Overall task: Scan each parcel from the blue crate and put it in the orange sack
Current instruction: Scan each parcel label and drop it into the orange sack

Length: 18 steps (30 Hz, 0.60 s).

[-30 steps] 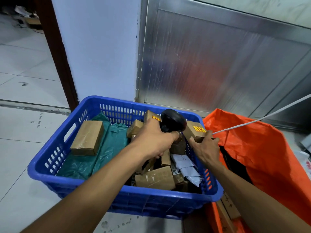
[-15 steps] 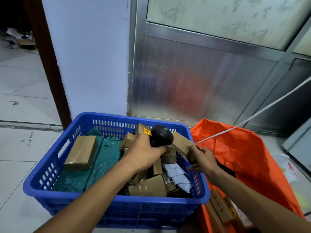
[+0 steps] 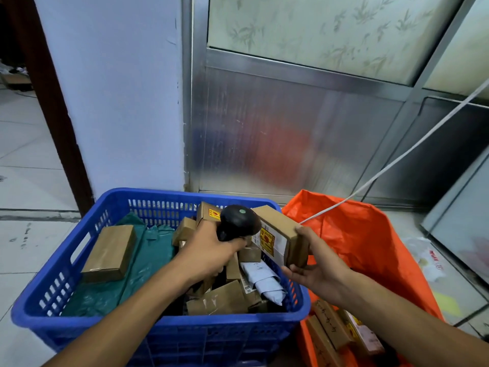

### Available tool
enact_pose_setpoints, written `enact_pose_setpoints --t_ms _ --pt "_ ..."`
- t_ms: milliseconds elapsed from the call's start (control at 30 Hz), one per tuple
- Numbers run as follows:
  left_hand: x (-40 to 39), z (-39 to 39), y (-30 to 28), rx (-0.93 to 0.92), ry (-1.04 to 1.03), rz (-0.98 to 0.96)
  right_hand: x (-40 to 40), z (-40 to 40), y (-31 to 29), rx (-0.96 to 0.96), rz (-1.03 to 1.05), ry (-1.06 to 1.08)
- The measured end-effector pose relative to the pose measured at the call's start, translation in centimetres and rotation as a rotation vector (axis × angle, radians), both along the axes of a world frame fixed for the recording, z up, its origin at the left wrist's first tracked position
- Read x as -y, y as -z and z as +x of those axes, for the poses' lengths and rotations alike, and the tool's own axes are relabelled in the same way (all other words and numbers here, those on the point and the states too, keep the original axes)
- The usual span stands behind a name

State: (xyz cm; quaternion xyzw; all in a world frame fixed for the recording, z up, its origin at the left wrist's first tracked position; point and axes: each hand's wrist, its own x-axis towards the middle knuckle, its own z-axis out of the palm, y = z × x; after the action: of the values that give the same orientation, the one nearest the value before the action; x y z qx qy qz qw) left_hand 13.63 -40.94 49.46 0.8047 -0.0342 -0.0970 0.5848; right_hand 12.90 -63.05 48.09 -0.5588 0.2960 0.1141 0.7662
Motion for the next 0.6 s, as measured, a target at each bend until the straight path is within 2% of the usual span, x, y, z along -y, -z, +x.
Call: enact_pose_setpoints --t_ms 167,367,600 --pt "0.2 -0.2 -0.2 -0.029 0.027 -0.026 0.6 -1.4 -0.3 -0.045 0.074 0.069" --pt "0.4 -0.1 0.0 -0.027 0.022 -0.015 1.1 -1.2 -0.2 -0.086 0.060 0.138" --pt "0.6 -0.2 -0.3 -0.087 0.064 -0.078 0.6 -0.5 -0.3 -0.063 0.113 0.110"
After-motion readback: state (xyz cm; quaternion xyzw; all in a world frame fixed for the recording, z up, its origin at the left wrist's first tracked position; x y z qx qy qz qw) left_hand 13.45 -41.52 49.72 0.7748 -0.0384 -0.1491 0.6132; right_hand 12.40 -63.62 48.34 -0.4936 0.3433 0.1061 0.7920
